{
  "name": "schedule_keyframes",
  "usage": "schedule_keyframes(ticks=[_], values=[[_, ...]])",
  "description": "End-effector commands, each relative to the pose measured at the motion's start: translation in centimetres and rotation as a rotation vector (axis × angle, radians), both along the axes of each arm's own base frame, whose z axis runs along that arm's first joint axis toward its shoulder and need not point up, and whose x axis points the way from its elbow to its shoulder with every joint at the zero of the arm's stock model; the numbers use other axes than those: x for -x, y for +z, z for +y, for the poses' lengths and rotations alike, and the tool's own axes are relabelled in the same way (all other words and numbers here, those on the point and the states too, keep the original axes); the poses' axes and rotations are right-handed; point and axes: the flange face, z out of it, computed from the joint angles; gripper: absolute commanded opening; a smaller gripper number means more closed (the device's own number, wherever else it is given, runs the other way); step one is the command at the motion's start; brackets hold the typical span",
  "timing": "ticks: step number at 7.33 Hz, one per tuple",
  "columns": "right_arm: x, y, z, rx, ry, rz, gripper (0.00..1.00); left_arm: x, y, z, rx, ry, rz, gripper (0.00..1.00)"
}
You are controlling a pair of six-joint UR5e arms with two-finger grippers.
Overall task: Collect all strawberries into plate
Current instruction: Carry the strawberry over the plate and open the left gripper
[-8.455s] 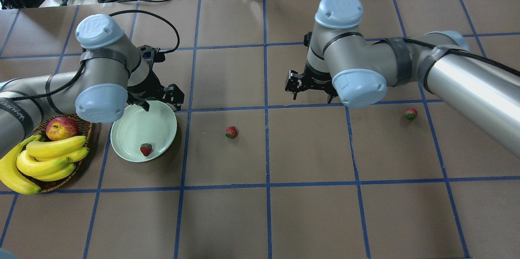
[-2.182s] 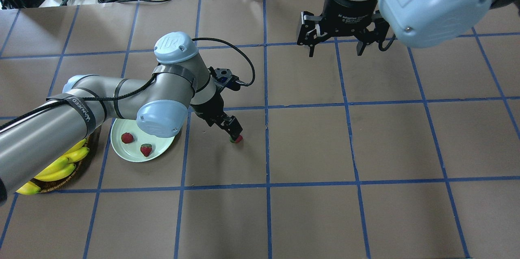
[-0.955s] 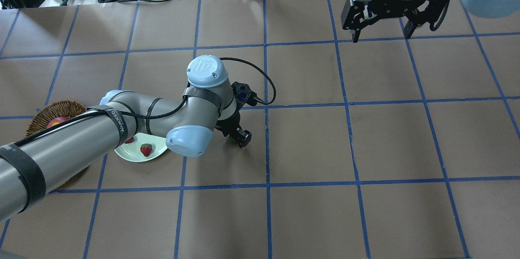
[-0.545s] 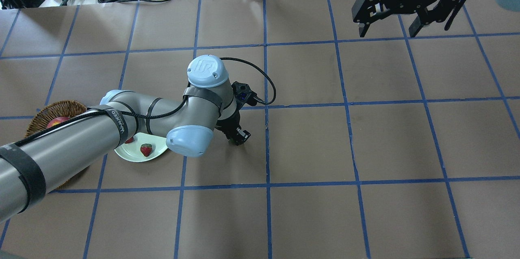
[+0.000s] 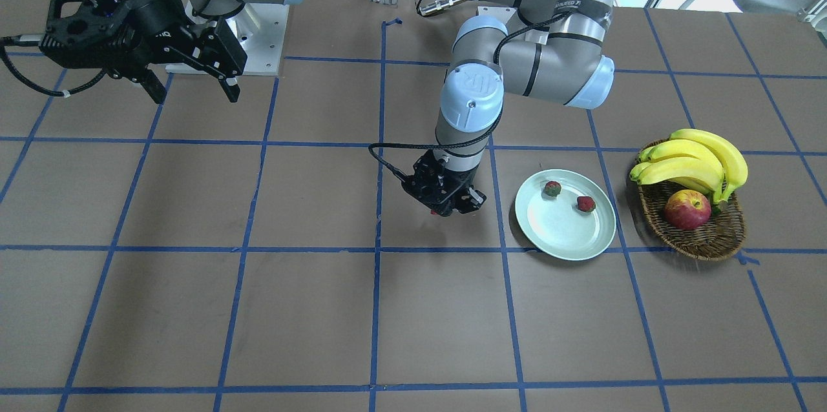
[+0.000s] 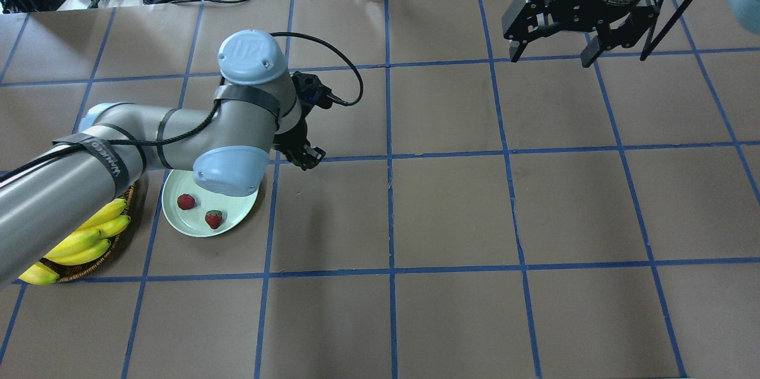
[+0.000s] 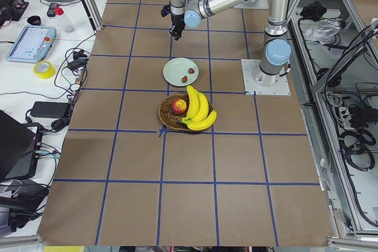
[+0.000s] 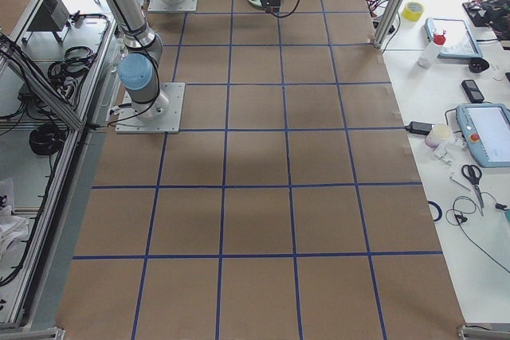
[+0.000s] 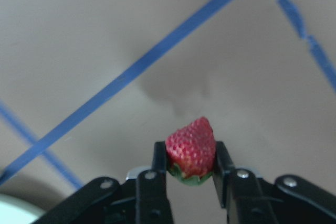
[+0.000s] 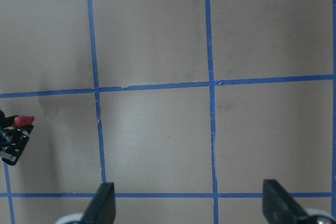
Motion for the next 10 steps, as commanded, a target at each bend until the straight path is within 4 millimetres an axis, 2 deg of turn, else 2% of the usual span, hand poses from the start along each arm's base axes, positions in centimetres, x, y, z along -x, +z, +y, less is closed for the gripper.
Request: schedule_keyframes(ticks=[1, 2, 3, 4, 5, 6, 7, 8, 9, 10], values=[[0.9, 0.1, 0.1, 0.010, -0.011, 0.094, 1.00, -11.8, 1.0, -2.3, -0.025, 0.226, 0.076, 0.00], [1.3, 0.4, 0.3, 0.014, -0.043, 0.131, 1.00, -16.4, -0.5, -2.7, -0.053, 0.267, 0.083, 0.00], [1.1, 0.1, 0.3, 0.005, -0.101, 0.115, 1.00, -17.9, -2.6, -1.6, -0.103, 0.274, 0.097, 0.00], [1.2, 0.1, 0.0, 0.020, -0.102, 0.112, 1.00, -17.6, -4.8, 0.1, -0.147, 0.276, 0.101, 0.03], [1.1, 0.0, -0.2, 0.029, -0.100, 0.111, 1.00, -17.5, -5.5, 0.3, -0.159, 0.278, 0.105, 0.58], [0.8, -0.6, -0.4, 0.049, -0.095, 0.095, 1.00, -17.5, -6.0, 0.4, -0.170, 0.280, 0.106, 0.73], [-0.5, -1.5, 0.0, 0.068, -0.071, 0.088, 1.00, -17.6, -5.8, 0.2, -0.166, 0.278, 0.103, 0.90], [-0.8, -1.4, 0.1, 0.072, -0.060, 0.090, 1.00, -17.8, -4.9, -0.3, -0.144, 0.278, 0.089, 0.96], [-0.7, -1.4, 0.1, 0.075, -0.024, 0.104, 1.00, -17.1, -1.1, -1.4, -0.090, 0.277, 0.087, 0.97], [-0.7, -1.4, 0.1, 0.075, -0.021, 0.097, 1.00, -16.5, 2.9, -2.1, -0.107, 0.281, 0.096, 0.97]])
